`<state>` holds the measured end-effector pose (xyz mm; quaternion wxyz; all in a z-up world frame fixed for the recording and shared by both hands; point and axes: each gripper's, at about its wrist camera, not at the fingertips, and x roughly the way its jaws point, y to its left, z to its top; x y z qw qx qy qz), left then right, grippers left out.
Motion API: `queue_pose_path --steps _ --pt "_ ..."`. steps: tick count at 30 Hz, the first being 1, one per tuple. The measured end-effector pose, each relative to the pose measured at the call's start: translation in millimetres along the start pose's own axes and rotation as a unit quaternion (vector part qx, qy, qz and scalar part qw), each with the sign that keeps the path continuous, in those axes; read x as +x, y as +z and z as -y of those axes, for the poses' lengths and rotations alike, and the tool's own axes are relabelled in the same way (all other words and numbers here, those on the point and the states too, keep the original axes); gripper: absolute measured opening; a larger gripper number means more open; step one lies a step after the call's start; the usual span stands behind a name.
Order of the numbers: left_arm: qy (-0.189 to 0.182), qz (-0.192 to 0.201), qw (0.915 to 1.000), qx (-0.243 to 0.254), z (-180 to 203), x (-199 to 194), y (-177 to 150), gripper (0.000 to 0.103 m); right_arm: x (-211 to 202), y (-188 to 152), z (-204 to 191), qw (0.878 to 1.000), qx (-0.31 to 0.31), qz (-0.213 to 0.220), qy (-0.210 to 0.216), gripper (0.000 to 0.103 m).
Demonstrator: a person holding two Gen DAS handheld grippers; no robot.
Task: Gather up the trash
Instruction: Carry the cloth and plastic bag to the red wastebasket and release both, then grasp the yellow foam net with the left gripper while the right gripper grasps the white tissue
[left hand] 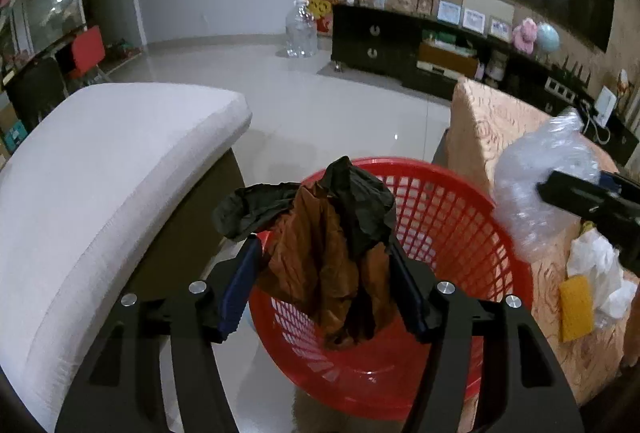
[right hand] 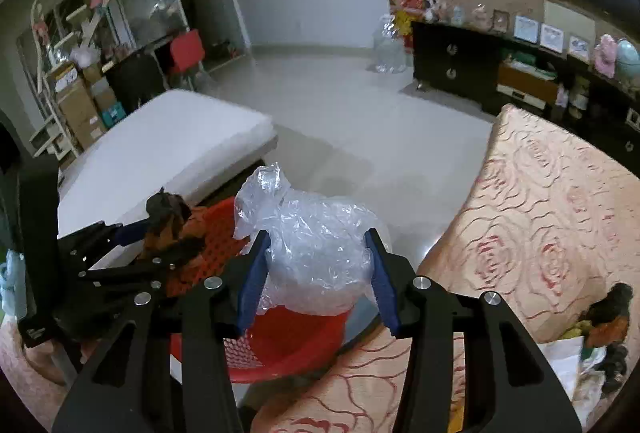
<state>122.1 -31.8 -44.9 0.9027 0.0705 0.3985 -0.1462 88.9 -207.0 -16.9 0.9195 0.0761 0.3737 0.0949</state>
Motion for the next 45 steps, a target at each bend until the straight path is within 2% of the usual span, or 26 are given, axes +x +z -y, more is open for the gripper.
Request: queue_pose_path --steps 4,7,9,16,20,27,34,45 --pt "-0.001 -0.006 0.9999 0.014 3.0 2.4 -3.3 0.065 11.8 -5.4 -8.1 1.0 -0.002 -0.017 0.01 0.051" --pt "-0.006 -0.01 0.9998 0.015 2.7 3.5 -2.4 0.067 11.3 -7.9 -10.8 1.0 0.003 -0.021 0.013 0.06" --pt "-0.009 -0.011 0.9998 0.011 -0.4 4.1 -2.4 0.069 8.2 -7.4 -10.7 1.0 0.007 -0.018 0.013 0.066" --pt "-0.015 -0.001 0.9999 0.005 -1.4 0.8 -3.2 0.078 -2.5 -2.4 -3.5 1.0 0.021 -0.004 0.017 0.072" --pt "-0.015 0.004 0.9999 0.002 -2.0 -2.0 -2.7 0.08 -6.6 -2.1 0.5 0.999 0.029 0.0 0.022 0.081" --pt "-0.013 0.021 0.9996 -0.012 -6.0 -8.8 0.5 0.081 -19.1 1.6 9.3 0.999 0.038 0.014 0.009 0.082" --pt "-0.028 0.038 0.9988 -0.008 5.2 -19.8 4.8 0.081 -62.6 0.1 33.5 0.996 0.057 0.051 -0.041 0.082" --pt "-0.073 0.057 0.9952 0.031 59.5 -33.4 7.5 0.082 -149.7 -46.6 106.0 0.979 0.118 0.08 -0.143 0.083"
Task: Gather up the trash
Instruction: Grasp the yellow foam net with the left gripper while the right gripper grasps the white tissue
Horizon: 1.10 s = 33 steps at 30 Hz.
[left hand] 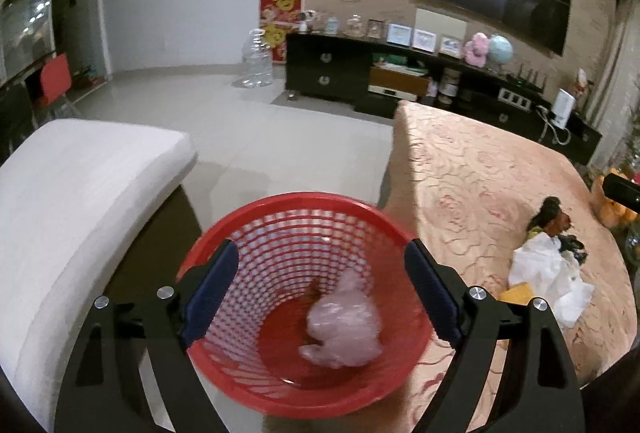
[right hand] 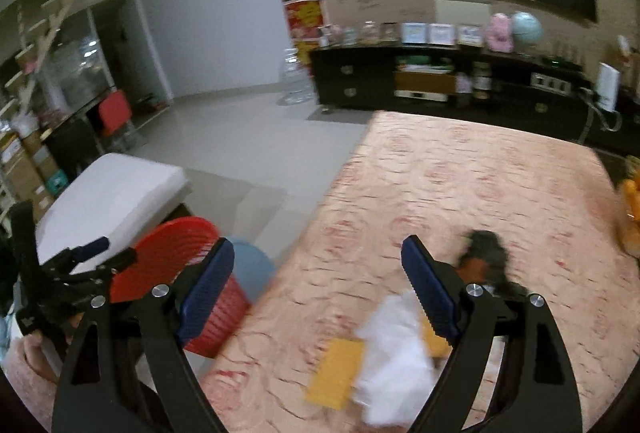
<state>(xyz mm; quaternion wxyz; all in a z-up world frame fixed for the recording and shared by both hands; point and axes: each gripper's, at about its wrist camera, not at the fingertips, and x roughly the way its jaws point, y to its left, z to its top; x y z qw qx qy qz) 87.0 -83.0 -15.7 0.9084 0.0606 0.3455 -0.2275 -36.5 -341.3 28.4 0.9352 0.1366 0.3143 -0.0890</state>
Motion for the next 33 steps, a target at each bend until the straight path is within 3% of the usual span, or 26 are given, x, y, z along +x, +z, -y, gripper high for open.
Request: queue_pose_path --steps 10,22,33 --pt "-0.029 -0.014 0.9979 0.056 59.5 10.2 -7.6 0.082 -25.9 -31.5 79.9 0.993 0.071 0.034 -0.093 0.086" --pt "-0.106 -0.089 0.9842 0.11 135.9 46.1 -40.6 0.082 -26.6 -47.4 103.0 0.991 0.091 0.025 -0.099 0.086" --pt "-0.143 -0.147 0.9711 0.122 182.1 78.4 -66.1 0.082 -27.7 -51.2 101.0 0.992 0.081 0.016 -0.093 0.086"
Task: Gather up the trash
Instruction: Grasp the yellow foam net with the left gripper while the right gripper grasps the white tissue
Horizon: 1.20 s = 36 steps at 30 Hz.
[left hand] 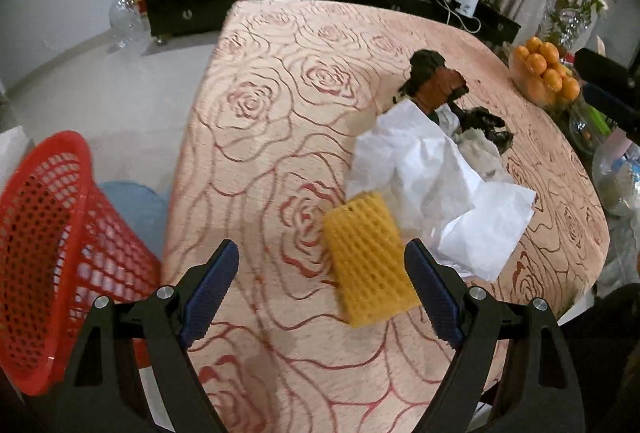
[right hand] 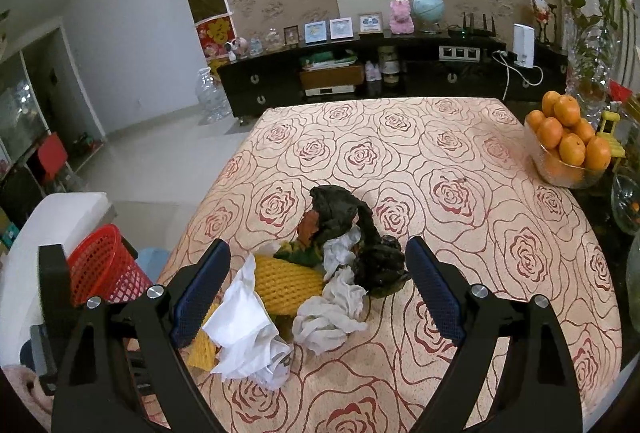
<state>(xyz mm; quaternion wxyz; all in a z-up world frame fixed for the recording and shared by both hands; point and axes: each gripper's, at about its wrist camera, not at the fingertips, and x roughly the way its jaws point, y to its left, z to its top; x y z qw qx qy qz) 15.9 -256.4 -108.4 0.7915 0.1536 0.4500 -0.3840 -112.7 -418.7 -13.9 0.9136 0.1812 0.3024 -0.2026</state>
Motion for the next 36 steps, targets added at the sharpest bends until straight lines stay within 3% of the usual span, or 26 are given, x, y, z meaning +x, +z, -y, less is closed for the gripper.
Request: queue_pose_path --steps 2,5,9,10,13,25,32,36 --pt "0.001 -0.005 1.0 0.006 5.1 6.5 -0.2 0.079 -0.1 -0.5 -0.4 1.0 0.0 -0.002 0.001 0.086" --pt "-0.005 -0.021 0.9997 0.011 10.0 16.8 -2.1 0.066 -0.3 -1.4 -1.1 1.0 -0.002 -0.004 0.002 0.086" --pt "-0.016 -0.042 0.9989 0.01 11.1 29.3 -7.1 0.043 -0.6 -2.3 -1.9 1.0 -0.003 -0.006 0.007 0.086" --pt "-0.022 -0.045 0.9987 0.012 10.9 29.5 -7.1 0.033 -0.6 -2.3 -2.1 1.0 -0.003 -0.006 0.008 0.086" --pt "-0.037 -0.049 0.9981 0.003 6.5 28.6 -8.7 0.022 -0.3 -2.7 -2.1 1.0 -0.004 -0.005 0.009 0.086" --pt "0.003 0.025 0.9995 -0.021 -22.4 -24.0 2.0 0.021 6.7 -6.1 -13.3 0.999 -0.024 -0.007 0.024 0.086" --pt "0.039 0.069 0.9965 -0.026 -33.2 -51.6 7.4 0.021 25.8 -19.6 -53.0 0.993 -0.109 -0.025 0.036 0.086" --pt "0.042 0.076 0.9957 -0.031 -40.5 -58.2 7.0 0.022 51.4 -36.0 -75.5 0.984 -0.162 -0.063 0.03 0.086"
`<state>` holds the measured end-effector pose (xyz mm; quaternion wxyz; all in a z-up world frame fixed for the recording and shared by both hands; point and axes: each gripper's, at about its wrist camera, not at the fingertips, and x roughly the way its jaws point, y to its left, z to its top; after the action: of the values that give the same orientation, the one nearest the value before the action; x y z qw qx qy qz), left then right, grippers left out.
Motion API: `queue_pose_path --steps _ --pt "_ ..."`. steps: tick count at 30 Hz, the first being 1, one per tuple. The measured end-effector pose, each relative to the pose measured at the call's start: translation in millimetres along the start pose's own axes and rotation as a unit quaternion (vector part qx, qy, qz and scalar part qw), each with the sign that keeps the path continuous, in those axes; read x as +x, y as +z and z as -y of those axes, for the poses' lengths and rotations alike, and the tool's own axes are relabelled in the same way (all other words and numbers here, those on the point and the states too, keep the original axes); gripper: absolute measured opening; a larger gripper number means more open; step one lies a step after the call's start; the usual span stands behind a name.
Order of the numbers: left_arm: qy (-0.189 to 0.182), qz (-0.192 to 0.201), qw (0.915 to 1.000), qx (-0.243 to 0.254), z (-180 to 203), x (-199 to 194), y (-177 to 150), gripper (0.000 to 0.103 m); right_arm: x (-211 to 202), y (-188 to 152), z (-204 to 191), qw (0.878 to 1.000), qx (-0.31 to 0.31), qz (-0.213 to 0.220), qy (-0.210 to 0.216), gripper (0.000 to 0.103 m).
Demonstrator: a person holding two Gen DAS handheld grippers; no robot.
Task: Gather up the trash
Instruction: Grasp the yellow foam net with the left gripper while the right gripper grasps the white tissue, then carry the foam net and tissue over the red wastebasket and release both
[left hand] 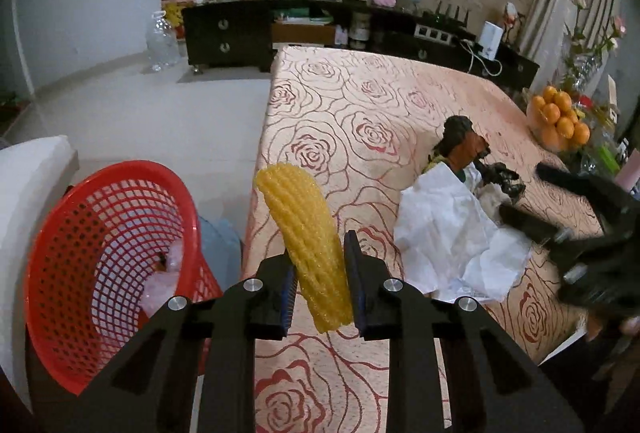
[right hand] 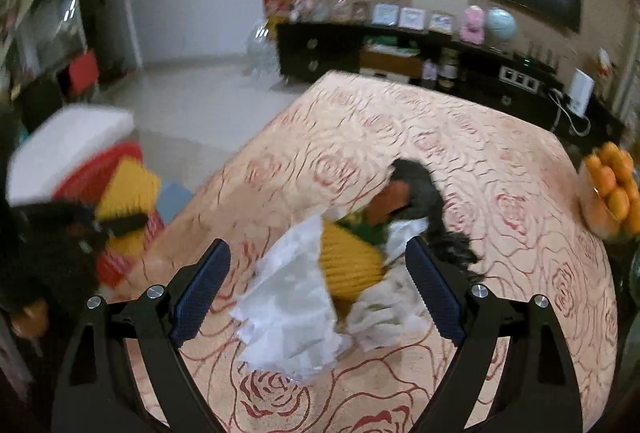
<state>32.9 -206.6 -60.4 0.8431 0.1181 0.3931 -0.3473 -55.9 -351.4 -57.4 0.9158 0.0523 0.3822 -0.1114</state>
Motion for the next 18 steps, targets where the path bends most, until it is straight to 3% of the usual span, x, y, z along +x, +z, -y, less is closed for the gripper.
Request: queue_pose_path --steps 7,9,12,15,18 --pt "0.005 0.011 0.9999 -0.004 -10.3 -10.5 -1.7 0.021 34.0 -10.2 -17.2 0.997 -0.055 -0.045 -0.036 0.085" --pt "0.005 0.014 0.9999 -0.006 -13.4 -13.7 -2.1 0.021 40.1 -12.4 -15.2 0.996 -0.053 -0.059 -0.034 0.065" --pt "0.008 0.017 0.9998 -0.008 -16.8 -17.3 -2.3 0.022 45.1 -14.3 -11.6 0.996 -0.048 -0.073 -0.026 0.045" --pt "0.011 0.021 0.9997 -0.011 -19.0 -20.5 -2.3 0.022 44.1 -12.2 -8.9 0.997 -0.036 -0.072 -0.013 0.028" --pt "0.014 0.027 0.9994 -0.015 -23.0 -25.8 -1.4 0.022 35.1 -5.5 0.4 0.998 0.002 -0.055 0.006 0.021"
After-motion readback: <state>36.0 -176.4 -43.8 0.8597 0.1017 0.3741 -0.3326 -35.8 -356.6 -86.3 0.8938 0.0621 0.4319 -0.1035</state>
